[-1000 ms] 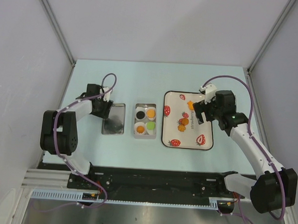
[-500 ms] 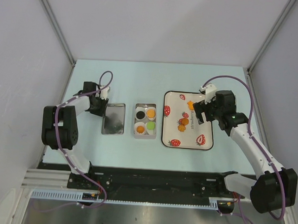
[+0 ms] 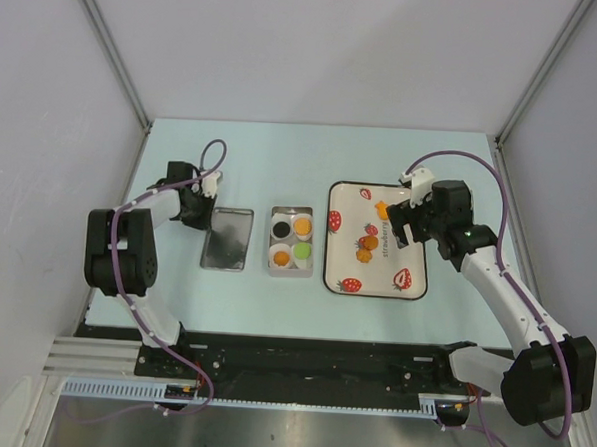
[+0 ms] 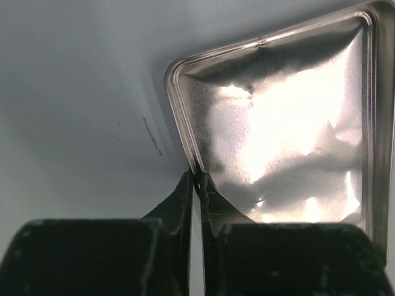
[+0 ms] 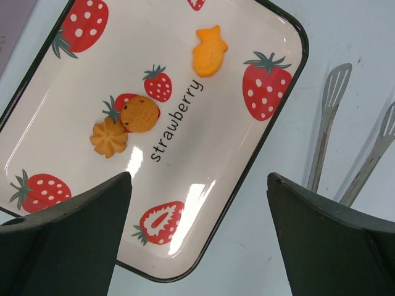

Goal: Pack the cookies

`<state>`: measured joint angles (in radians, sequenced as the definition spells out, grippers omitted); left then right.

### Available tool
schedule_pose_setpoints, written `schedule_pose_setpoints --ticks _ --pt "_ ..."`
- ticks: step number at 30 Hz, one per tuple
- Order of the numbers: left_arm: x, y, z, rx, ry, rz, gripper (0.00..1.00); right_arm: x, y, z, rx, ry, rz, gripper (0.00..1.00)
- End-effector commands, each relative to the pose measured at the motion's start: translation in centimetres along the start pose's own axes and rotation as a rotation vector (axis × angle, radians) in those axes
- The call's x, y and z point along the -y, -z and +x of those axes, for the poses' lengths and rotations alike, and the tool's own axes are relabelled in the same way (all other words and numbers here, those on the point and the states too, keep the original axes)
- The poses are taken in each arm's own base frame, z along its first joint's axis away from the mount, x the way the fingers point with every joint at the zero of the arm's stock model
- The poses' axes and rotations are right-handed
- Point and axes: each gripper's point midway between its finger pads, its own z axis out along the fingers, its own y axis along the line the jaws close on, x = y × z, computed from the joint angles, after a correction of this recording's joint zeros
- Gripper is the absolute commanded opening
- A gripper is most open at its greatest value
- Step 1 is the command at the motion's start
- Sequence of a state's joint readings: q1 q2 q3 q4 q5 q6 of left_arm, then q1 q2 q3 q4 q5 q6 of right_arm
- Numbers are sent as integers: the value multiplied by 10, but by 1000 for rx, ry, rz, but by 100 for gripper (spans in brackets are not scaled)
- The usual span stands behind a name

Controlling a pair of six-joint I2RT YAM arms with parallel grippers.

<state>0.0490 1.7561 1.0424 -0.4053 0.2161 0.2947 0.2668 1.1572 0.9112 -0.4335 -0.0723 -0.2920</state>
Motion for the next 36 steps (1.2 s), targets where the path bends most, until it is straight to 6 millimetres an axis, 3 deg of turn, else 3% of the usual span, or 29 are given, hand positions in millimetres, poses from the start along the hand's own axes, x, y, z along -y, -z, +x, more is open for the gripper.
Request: schedule_pose_setpoints --ticks 1,8,11,16,24,25,26,29,36 --pt "7 -2 4 -16 19 40 4 2 7 -16 57 13 6 94" --pt "15 21 -27 103 56 66 0 -1 12 -28 111 19 -9 95" --pt "23 45 -48 194 56 90 0 -6 18 -39 157 26 -42 97" --pt "45 110 -94 382 24 155 0 -22 32 -71 265 16 -142 100" --pt "96 218 -149 711 -36 273 0 -90 57 -130 472 -104 -564 100" --pt "96 225 -152 732 -46 271 0 -94 55 -134 474 -125 -589 100" --pt "115 233 -158 759 -67 313 0 -102 59 -143 503 -136 -619 100" --pt "142 248 -164 805 -90 384 0 -121 63 -159 560 -109 -667 100" --pt "187 258 -169 848 -53 515 0 -143 68 -178 632 -85 -721 100"
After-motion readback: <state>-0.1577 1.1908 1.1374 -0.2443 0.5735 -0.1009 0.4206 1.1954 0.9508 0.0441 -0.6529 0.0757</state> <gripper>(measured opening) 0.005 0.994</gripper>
